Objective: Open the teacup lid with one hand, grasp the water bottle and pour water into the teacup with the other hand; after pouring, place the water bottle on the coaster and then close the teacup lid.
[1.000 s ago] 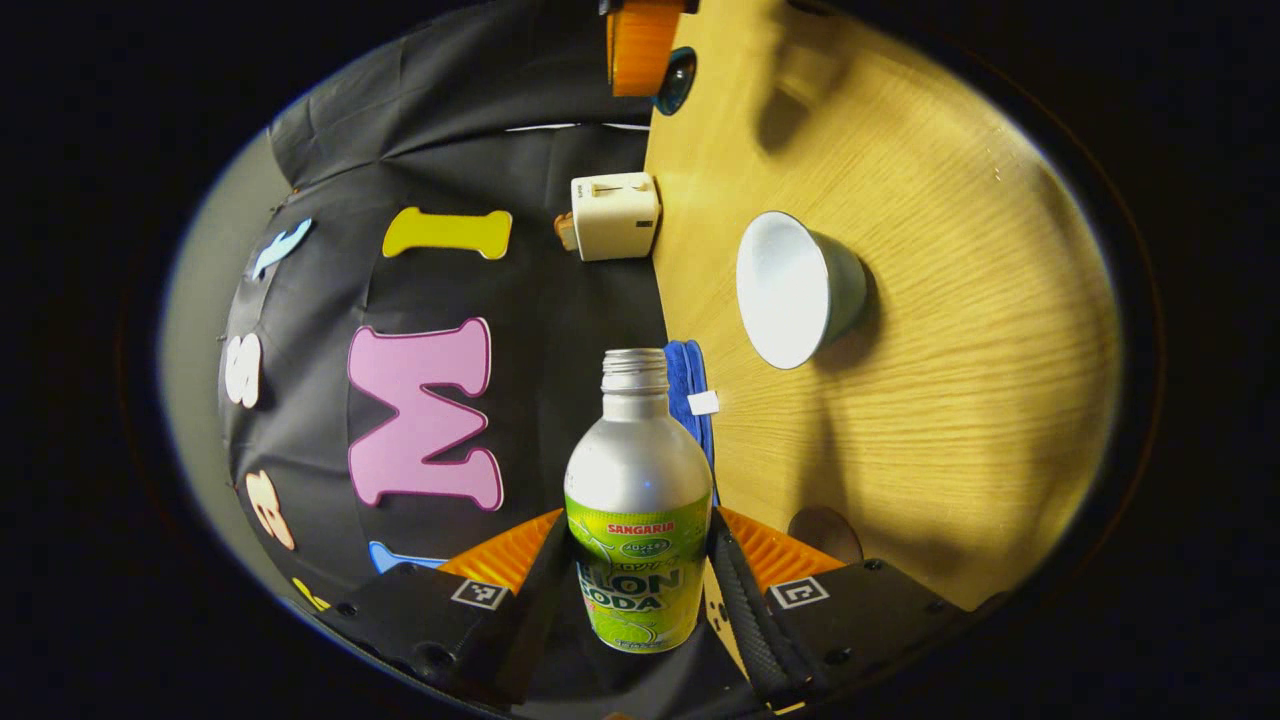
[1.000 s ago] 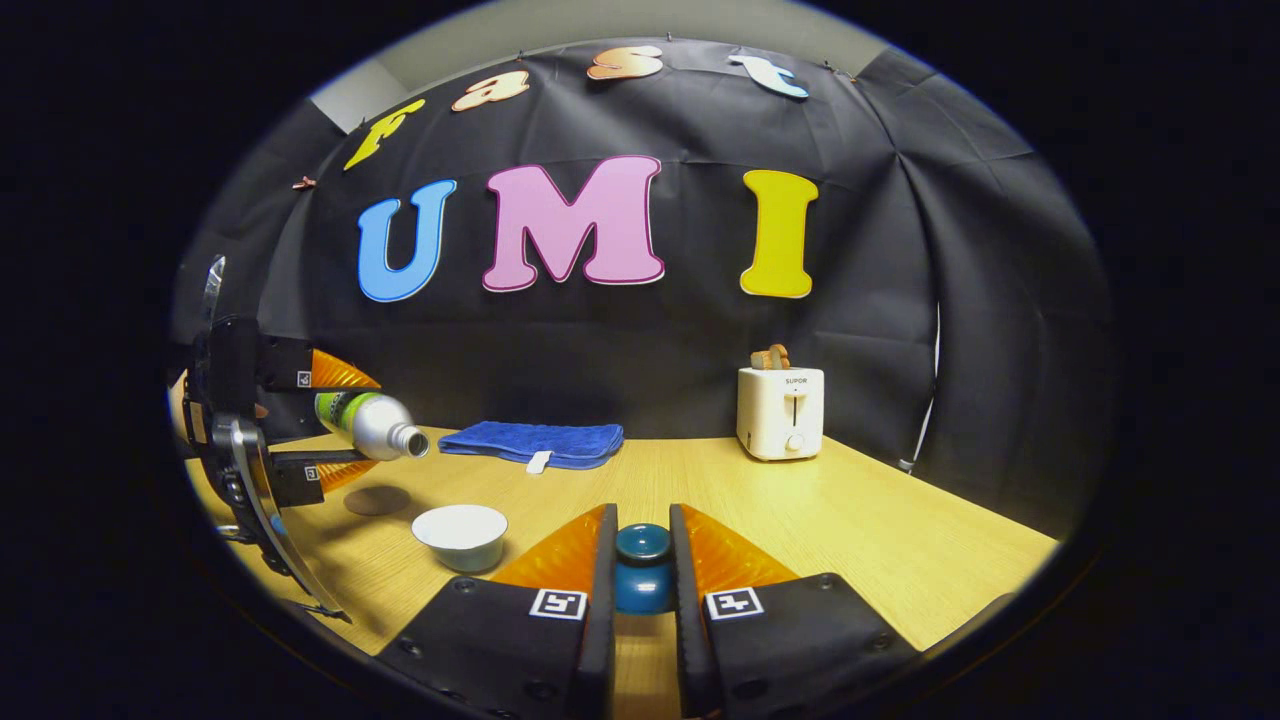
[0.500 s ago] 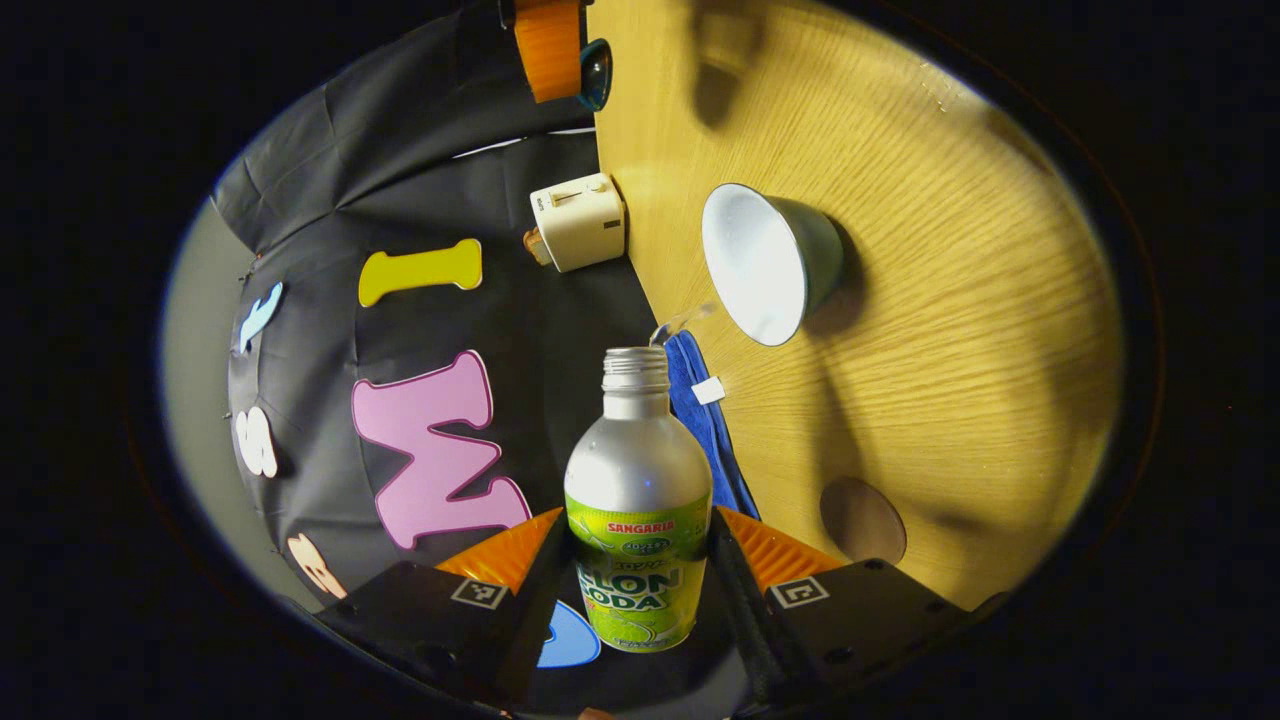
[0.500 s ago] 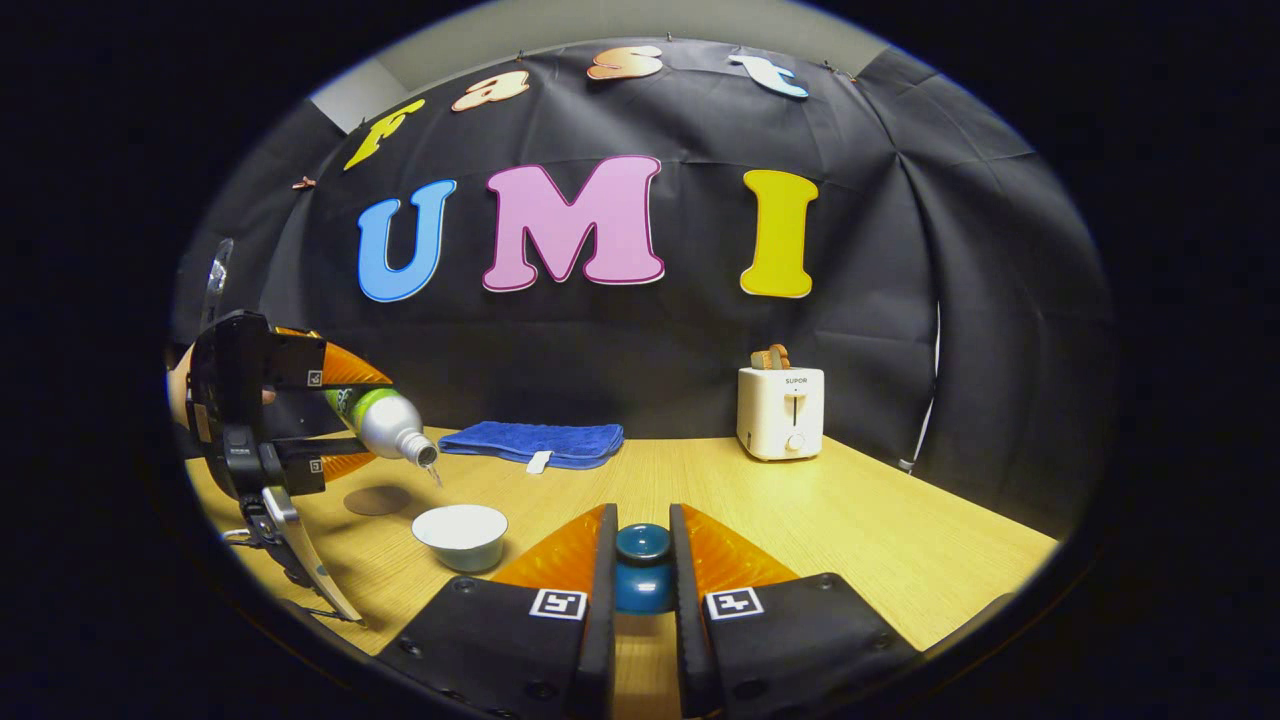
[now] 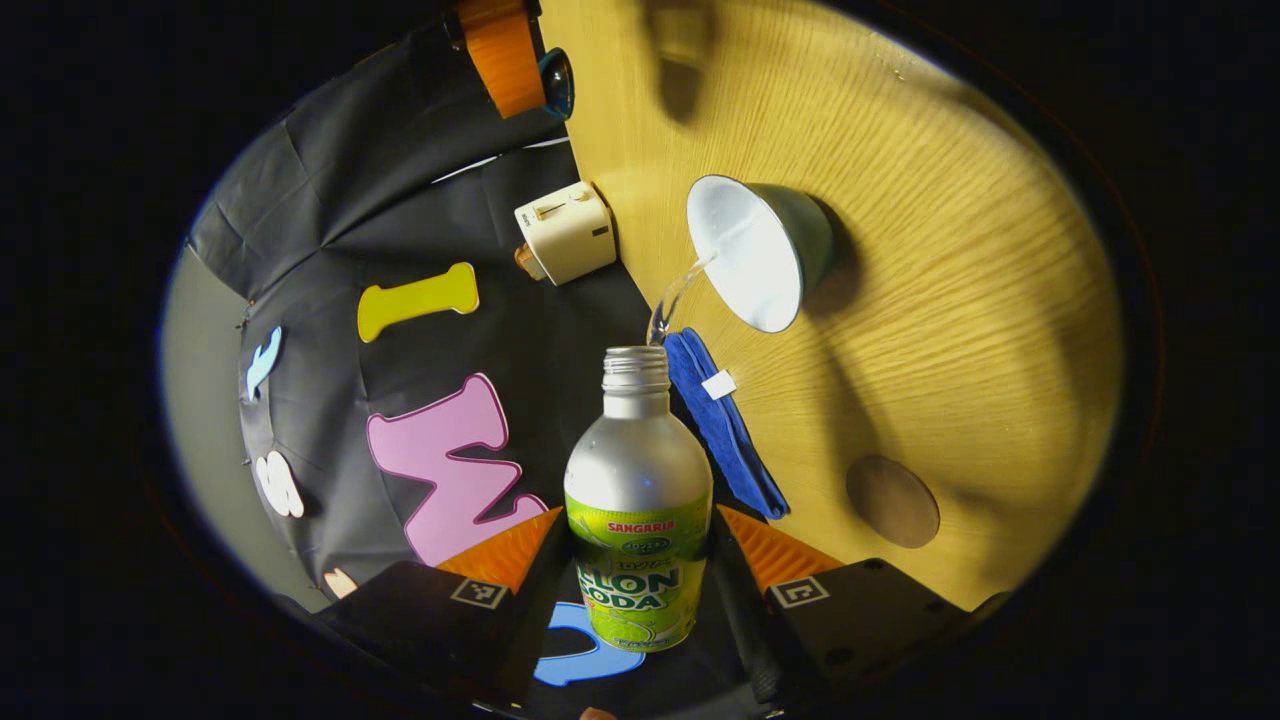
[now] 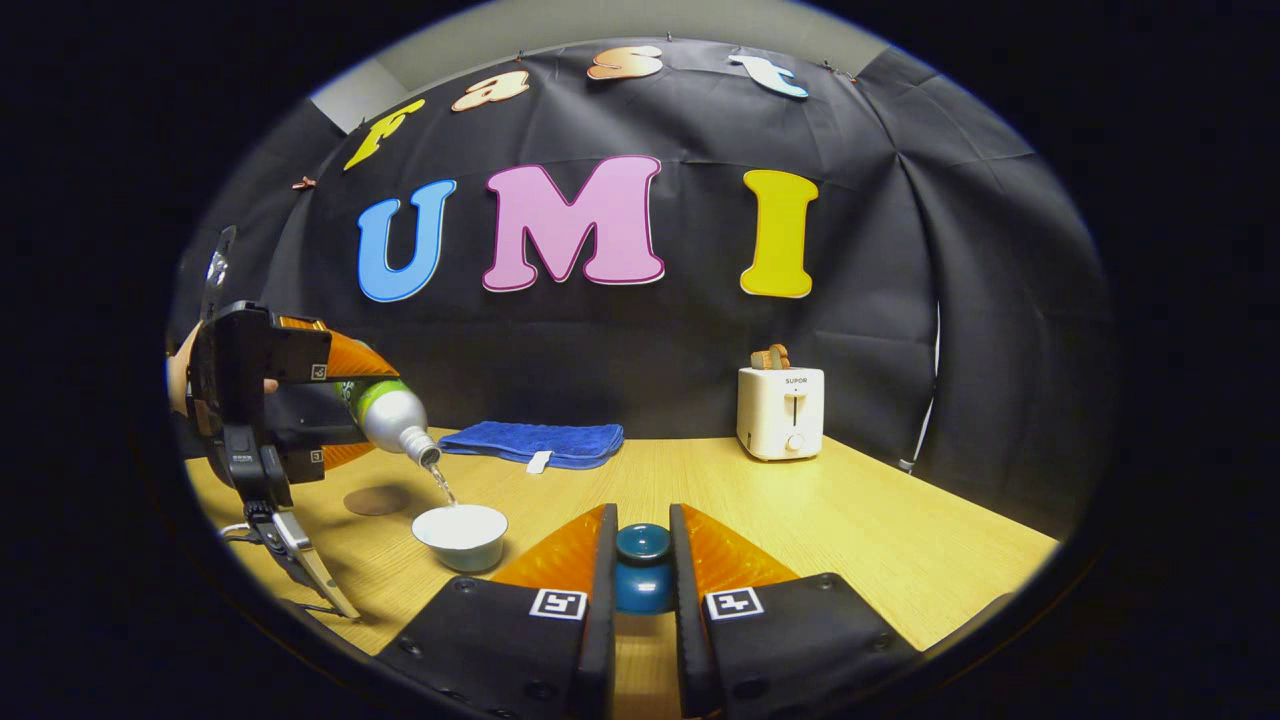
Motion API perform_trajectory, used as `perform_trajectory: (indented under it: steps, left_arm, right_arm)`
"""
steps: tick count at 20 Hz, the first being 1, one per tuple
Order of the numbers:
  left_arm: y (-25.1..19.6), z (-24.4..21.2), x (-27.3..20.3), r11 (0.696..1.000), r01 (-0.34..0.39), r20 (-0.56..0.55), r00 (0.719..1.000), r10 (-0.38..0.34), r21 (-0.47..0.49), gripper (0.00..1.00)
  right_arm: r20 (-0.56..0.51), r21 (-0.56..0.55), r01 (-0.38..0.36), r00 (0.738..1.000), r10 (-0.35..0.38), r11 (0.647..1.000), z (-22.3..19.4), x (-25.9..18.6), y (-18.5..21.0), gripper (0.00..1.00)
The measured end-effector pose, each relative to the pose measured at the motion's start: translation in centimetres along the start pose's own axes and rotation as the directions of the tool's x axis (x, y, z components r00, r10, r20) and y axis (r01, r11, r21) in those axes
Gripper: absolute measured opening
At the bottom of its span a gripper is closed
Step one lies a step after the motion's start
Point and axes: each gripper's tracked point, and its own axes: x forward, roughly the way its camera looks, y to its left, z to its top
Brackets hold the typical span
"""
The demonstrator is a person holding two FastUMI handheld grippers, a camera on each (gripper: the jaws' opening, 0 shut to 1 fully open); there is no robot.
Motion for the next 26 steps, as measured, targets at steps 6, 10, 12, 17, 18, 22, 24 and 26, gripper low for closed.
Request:
perform_trajectory:
  steps: [6, 10, 12, 17, 18, 22, 24, 26]
  left_arm:
    - [0.4, 0.0, 0.2, 0.998, -0.005, -0.003, 1.000, 0.005, 0.056, 0.80]
    - [0.8, -0.3, 0.3, 0.995, -0.007, -0.002, 1.000, 0.007, 0.101, 0.80]
    - [1.1, -0.3, 0.3, 0.992, -0.009, -0.003, 1.000, 0.010, 0.128, 0.80]
    - [2.2, -0.2, 0.5, 0.975, -0.019, 0.017, 1.000, 0.015, 0.222, 0.81]
    - [2.5, -0.1, 0.5, 0.971, -0.019, 0.020, 1.000, 0.015, 0.236, 0.81]
    - [3.2, -0.2, 0.7, 0.956, -0.026, 0.033, 0.999, 0.017, 0.292, 0.81]
    - [4.0, 0.0, 0.8, 0.941, -0.040, 0.049, 0.998, 0.025, 0.335, 0.81]
    - [5.0, 0.2, 0.7, 0.927, -0.059, 0.067, 0.997, 0.037, 0.371, 0.81]
  right_arm:
    - [0.000, 0.000, 0.000, 1.000, 0.000, 1.000, 0.0, 0.0, 0.0, 0.29]
    - [0.000, 0.000, 0.000, 1.000, 0.000, 1.000, 0.0, 0.1, 0.0, 0.28]
    - [-0.001, 0.000, 0.000, 1.000, 0.000, 1.000, 0.0, 0.0, 0.0, 0.29]
    - [-0.001, 0.000, 0.000, 1.000, 0.000, 1.000, 0.1, 0.0, 0.0, 0.29]
    - [-0.001, 0.000, 0.000, 1.000, 0.000, 1.000, 0.1, 0.0, -0.1, 0.29]
    - [-0.001, 0.000, 0.000, 1.000, 0.000, 1.000, 0.1, 0.0, -0.1, 0.29]
    - [-0.001, 0.000, -0.001, 1.000, 0.001, 1.000, 0.0, 0.0, 0.0, 0.29]
    - [-0.001, 0.000, -0.001, 1.000, 0.001, 1.000, 0.1, 0.0, 0.0, 0.29]
